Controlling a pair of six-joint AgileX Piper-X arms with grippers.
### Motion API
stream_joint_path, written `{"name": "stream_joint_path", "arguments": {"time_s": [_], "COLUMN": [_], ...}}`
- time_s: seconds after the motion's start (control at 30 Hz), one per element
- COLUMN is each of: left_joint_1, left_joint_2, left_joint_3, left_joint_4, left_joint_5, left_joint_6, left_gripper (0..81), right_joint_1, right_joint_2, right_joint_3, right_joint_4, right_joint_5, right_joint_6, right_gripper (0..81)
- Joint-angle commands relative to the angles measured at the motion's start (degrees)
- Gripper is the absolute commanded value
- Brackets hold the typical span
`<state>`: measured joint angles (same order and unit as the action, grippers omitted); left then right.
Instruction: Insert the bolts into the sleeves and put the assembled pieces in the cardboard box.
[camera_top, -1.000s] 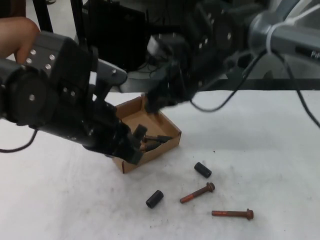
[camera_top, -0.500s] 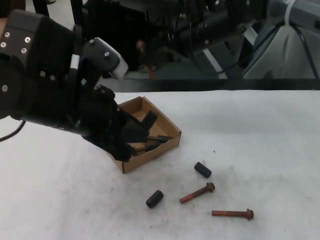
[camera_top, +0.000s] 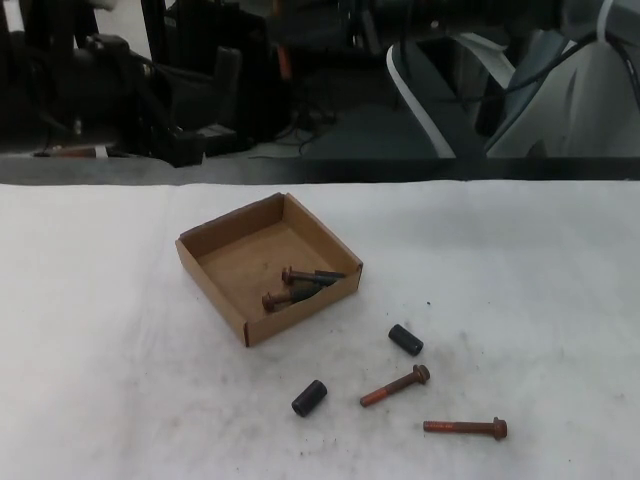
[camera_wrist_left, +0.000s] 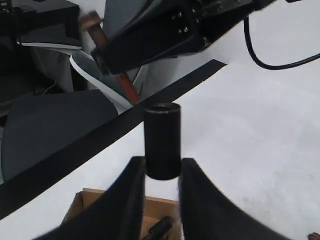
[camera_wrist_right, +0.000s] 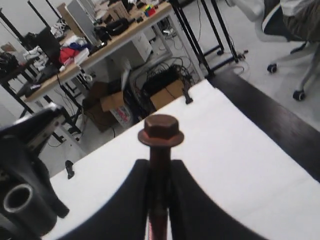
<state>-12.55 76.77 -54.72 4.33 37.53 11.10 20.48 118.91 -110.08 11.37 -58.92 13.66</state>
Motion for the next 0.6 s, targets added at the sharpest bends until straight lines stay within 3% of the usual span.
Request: {"name": "stream_joint_path", "arguments": {"time_s": [0.0,0.13,0.57], "left_joint_1": [0.0,0.0,0.0], "left_joint_2": [-0.9,-0.9,-0.9], "left_joint_3": [-0.1,-0.1,-0.1], "left_joint_4": [0.3,4.5,4.2], "left_joint_5": [2.8,2.6,2.5], "left_joint_6": [-0.1,2.5,3.5], "left_gripper": [0.8,0.8,0.8], "right_joint_1": [-0.2,-0.2,2.3], "right_joint_2": [-1.3,-1.0,-1.0], "right_joint_3": [-0.8,-0.8,-0.8], "right_joint_4": [-3.6,-10.6,-11.4], "right_joint_5": [-0.9,-3.3,-7.5], "right_joint_6": [2.0,7.2,9.6], "right_gripper": [0.2,0.2,0.2]}}
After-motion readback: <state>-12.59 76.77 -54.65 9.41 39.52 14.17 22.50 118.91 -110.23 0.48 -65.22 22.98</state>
